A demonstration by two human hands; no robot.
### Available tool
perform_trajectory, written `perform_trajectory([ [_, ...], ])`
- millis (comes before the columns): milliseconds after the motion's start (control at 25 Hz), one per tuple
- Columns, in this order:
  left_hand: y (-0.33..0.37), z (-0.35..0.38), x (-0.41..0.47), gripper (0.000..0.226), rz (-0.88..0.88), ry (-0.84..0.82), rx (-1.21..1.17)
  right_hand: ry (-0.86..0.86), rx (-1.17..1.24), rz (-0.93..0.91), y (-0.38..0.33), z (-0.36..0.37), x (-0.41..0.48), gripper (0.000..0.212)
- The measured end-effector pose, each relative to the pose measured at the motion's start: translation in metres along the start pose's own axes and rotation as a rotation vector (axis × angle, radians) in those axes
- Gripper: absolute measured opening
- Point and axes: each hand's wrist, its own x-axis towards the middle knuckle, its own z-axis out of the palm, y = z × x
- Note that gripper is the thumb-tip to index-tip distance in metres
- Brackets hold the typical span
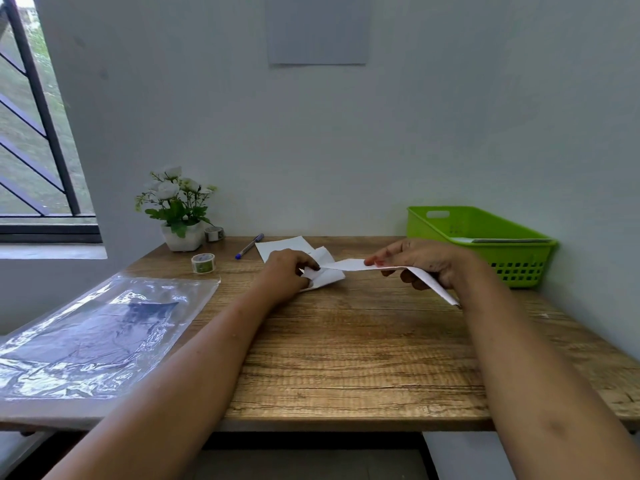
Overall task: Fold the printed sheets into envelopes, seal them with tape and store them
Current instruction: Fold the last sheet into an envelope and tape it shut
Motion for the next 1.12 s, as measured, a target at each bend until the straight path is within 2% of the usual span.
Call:
perform_trajectory([
  [320,0.016,0.003,0.001,0.041,0.076,0.020,0.051,0.102,0.016,-0.037,0.001,0.024,0.022,0.023],
  [520,0.028,0.005,-0.004,0.049,0.175,-0.015,0.067,-0.030,-0.051,-0.070,0.002,0.025,0.021,0.023],
  [600,0.033,0.008,-0.006,0.051,0.221,-0.023,0.055,-0.013,-0.056,-0.070,0.003,0.027,0.022,0.023],
  [680,0.034,0.010,-0.006,0.052,0.265,-0.010,0.062,0.078,-0.005,-0.041,0.004,0.031,0.024,0.017],
  [760,0.034,0.012,-0.006,0.051,0.303,-0.004,0.098,0.232,0.035,0.004,0.004,0.035,0.028,0.021],
  [840,0.035,0.013,-0.006,0.050,0.309,-0.009,0.124,0.389,-0.043,0.021,0.006,0.040,0.034,0.030],
  [920,0.036,0.013,-0.007,0.049,0.304,-0.007,0.140,0.445,-0.134,0.031,0.006,0.042,0.038,0.033],
  [1000,0.036,0.013,-0.006,0.048,0.300,0.009,0.156,0.326,-0.099,0.049,0.001,0.039,0.034,0.031],
  [1120,0.033,0.011,-0.004,0.051,0.256,0.032,0.181,0.044,0.092,0.094,-0.009,0.024,0.013,0.023],
])
